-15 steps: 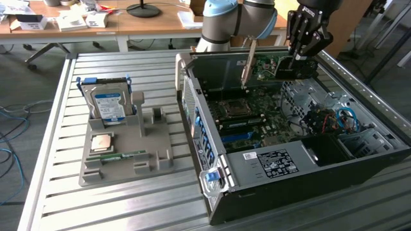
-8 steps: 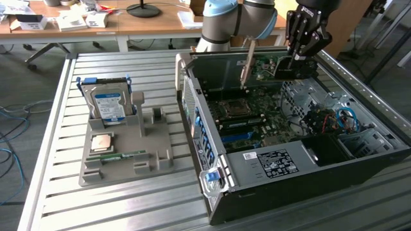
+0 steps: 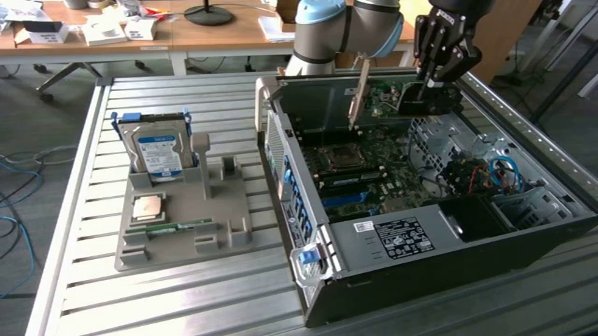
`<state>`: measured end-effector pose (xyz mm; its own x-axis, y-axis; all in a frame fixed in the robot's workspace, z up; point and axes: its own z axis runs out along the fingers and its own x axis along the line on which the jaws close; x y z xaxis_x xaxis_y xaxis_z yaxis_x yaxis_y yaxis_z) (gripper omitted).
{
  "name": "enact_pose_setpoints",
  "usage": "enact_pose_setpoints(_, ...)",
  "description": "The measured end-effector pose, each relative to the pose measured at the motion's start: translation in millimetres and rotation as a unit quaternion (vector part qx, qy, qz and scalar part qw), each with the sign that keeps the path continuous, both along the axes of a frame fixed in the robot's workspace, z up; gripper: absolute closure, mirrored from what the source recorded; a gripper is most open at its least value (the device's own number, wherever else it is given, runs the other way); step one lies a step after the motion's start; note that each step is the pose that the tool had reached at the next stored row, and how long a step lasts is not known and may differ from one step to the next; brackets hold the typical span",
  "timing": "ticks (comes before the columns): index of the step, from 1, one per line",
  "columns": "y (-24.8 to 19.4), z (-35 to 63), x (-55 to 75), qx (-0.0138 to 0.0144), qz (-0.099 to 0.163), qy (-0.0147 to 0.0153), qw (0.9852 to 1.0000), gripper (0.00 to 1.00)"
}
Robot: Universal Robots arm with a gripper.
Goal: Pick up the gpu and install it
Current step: 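Insert the gpu into the slot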
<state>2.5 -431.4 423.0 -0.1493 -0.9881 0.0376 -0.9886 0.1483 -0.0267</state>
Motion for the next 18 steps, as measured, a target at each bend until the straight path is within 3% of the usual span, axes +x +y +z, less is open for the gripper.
enact_pose_setpoints(11, 0.6, -0.5, -3.5, -0.0003, 0.008, -0.0006, 1.0, 0.74)
enact_pose_setpoints(18, 0.6, -1.7, -4.5, -0.0002, 0.037, -0.0007, 0.9993, 0.74)
